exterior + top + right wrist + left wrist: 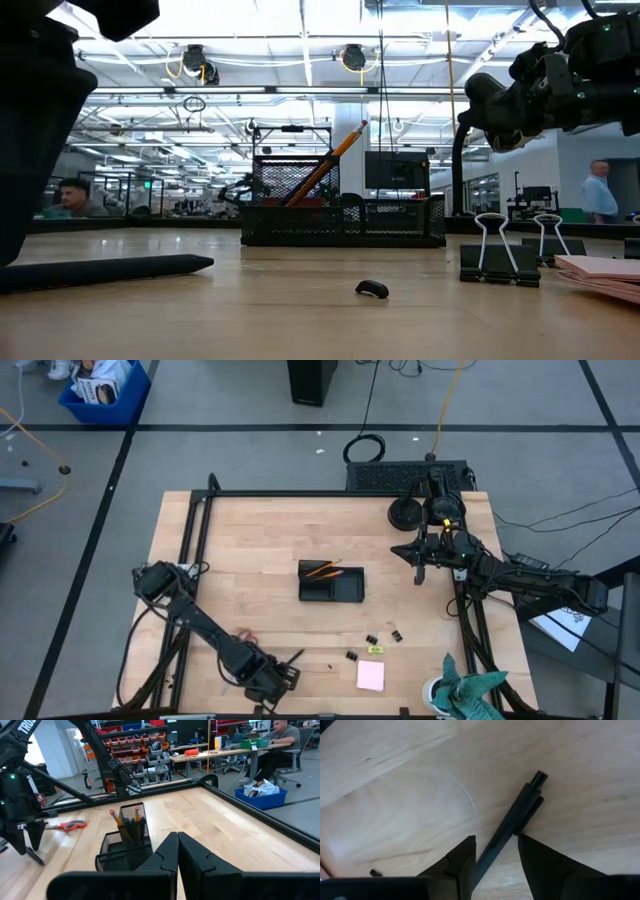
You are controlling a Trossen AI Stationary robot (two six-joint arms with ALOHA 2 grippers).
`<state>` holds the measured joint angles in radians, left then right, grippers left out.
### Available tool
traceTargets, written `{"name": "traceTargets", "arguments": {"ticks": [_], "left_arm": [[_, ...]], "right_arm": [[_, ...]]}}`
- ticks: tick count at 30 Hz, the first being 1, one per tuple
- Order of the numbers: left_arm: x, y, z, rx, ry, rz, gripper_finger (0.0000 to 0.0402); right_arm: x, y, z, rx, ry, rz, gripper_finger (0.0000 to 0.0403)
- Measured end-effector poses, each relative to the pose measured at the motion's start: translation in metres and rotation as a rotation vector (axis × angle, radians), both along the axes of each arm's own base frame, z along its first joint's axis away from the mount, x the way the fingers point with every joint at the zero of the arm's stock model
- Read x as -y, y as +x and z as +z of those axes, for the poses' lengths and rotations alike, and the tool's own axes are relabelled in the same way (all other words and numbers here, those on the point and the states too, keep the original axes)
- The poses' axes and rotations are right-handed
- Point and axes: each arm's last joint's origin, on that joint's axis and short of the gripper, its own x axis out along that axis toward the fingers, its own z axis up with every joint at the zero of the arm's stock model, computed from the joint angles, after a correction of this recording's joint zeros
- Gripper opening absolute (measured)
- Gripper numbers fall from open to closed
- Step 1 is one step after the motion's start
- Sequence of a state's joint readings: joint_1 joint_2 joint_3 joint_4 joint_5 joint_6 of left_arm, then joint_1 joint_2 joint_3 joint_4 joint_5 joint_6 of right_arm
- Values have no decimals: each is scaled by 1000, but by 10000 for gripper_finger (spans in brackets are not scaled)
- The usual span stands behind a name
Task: Pick and place office supplies into organizer
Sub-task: Put the pen into the top left section of the desk organizer
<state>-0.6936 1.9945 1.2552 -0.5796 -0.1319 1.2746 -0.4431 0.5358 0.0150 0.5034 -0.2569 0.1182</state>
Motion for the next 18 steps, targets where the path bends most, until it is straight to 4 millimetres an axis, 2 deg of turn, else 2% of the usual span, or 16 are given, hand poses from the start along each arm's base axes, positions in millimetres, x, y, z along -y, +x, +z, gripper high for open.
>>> {"name": "traceTargets", "arguments": {"ticks": [9, 18], "left_arm": [[-25, 18, -1, -83, -94, -75, 157], [-39, 29, -18, -184, -160, -146, 157]], "right_arm": [[0, 0, 0, 0, 1, 1, 0], [0, 0, 0, -2, 2, 1, 0]]}}
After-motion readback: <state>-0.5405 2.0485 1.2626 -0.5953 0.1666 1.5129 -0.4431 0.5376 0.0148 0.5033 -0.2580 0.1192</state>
